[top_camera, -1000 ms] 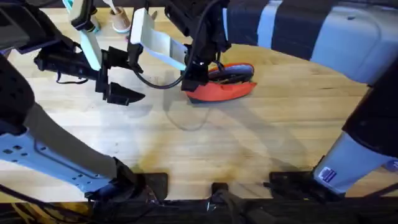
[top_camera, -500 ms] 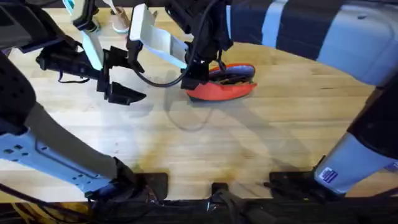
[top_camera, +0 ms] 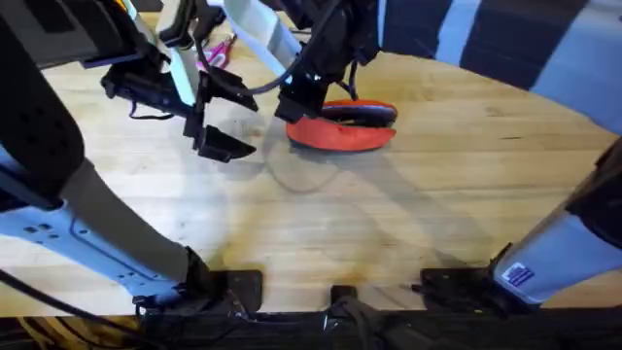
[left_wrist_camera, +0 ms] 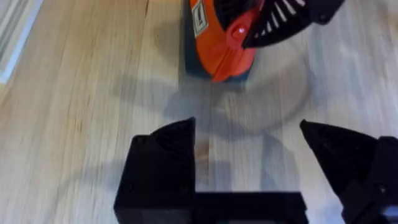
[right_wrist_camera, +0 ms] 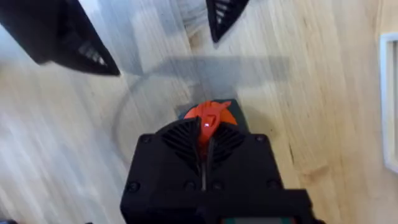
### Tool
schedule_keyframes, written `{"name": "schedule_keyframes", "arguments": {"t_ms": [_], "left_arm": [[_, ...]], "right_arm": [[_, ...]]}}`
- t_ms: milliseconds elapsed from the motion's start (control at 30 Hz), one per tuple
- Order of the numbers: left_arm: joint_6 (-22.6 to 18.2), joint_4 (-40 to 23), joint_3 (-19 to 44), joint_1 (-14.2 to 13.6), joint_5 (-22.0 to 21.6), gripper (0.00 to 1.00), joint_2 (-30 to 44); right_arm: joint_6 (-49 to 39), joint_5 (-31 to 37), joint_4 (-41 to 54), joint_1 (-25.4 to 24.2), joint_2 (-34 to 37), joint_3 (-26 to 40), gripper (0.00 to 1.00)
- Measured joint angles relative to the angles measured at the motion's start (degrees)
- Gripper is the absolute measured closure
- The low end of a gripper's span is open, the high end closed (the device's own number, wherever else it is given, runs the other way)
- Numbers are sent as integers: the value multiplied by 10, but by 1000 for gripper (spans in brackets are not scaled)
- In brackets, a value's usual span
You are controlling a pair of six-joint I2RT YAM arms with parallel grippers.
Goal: Unzip the bag, pick up the pens from the table one at a time and place them inside, then zip the bag closed.
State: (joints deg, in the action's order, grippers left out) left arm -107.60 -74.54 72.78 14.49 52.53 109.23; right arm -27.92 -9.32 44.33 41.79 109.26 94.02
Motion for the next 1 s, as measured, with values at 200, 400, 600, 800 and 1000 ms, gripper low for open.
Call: {"name": "schedule_keyframes", "arguments": {"t_ms": [200,400,600,800,1000], "left_arm": [[0,34,-31,-44,46,7,0],[63,126,-69,-90,105,8,0],[118,155,-71,-105,147,7,0],[136,159,-71,-106,170,136,0],[149,162,-71,-106,167,664,0]], "right_arm": [[72,-37,-4,-7,-8,0,967],[102,-51,-5,-16,-8,0,967],[104,-51,-5,-16,-8,0,966],[104,-51,-5,-16,-8,0,966],[104,-52,-5,-18,-8,0,967]]}}
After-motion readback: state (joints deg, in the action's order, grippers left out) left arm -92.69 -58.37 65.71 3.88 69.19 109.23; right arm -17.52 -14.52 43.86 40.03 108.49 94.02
